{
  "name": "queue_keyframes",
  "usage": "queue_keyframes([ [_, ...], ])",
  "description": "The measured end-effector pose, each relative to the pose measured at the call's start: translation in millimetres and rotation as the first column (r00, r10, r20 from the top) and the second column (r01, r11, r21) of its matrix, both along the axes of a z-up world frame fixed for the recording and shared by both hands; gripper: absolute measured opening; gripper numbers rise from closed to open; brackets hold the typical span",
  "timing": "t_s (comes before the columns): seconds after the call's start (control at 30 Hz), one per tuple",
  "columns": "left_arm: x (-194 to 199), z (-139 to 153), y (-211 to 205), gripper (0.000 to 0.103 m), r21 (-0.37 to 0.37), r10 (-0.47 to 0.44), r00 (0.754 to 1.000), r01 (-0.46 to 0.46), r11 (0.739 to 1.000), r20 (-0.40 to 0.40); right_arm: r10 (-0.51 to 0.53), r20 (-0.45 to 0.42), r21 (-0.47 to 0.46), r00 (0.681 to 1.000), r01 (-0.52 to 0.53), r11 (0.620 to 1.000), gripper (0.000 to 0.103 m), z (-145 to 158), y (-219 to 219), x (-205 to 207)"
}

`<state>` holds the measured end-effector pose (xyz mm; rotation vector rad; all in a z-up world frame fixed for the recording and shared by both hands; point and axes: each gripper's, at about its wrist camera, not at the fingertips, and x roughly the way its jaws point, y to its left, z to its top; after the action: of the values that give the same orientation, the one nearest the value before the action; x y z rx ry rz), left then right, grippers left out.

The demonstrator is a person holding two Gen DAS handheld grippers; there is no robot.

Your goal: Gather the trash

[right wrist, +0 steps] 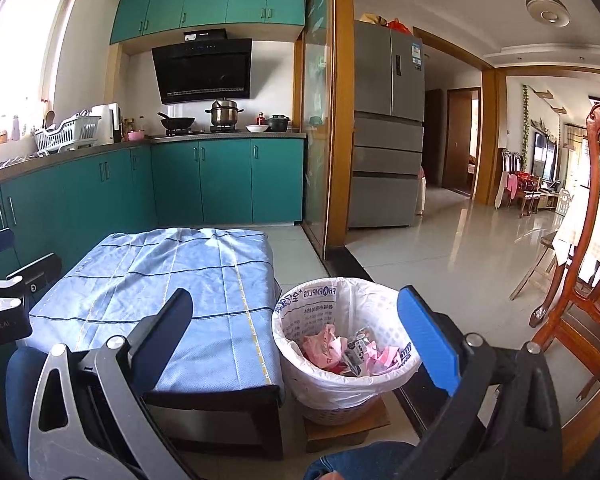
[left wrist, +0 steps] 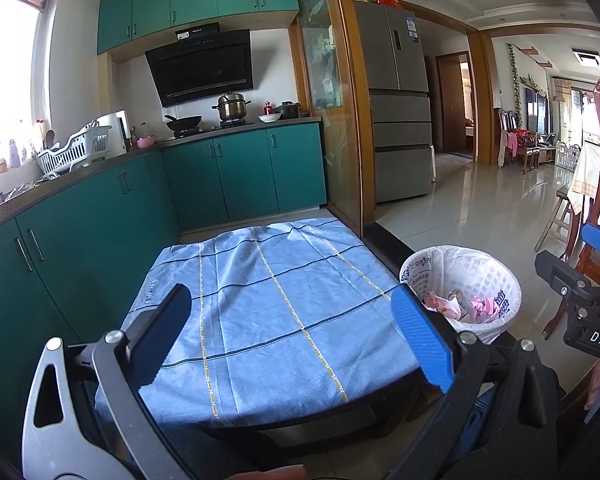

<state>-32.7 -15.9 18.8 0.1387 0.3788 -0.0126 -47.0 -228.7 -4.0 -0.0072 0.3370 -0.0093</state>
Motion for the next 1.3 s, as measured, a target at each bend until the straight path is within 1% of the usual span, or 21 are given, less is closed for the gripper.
queue_keyframes([
  [0.47,-1.2,3.4,2.1,0.100,0.000,0.002,1.000,-0.002,1.000,-0.001,-0.010,-0.001,-0.017,1.000,0.010,1.000,0.100,-3.1,0.2,0.2],
  [0.6,-1.0,5.3,6.0,0.100,-0.016,0.011,1.000,-0.011,1.000,0.007,-0.010,-0.002,-0.017,1.000,0.010,1.000,0.100,-3.4,0.2,0.4],
  [0.9,1.1,5.0,7.6,0.100,-0.019,0.012,1.000,-0.012,1.000,0.005,-0.010,-0.010,-0.022,1.000,0.010,1.000,0.100,-4.8,1.1,2.3],
  [1.3,8.1,0.9,7.7,0.100,-0.017,0.010,1.000,-0.011,1.000,-0.015,-0.012,-0.024,-0.024,1.000,0.011,1.000,0.100,-5.7,3.6,9.2],
])
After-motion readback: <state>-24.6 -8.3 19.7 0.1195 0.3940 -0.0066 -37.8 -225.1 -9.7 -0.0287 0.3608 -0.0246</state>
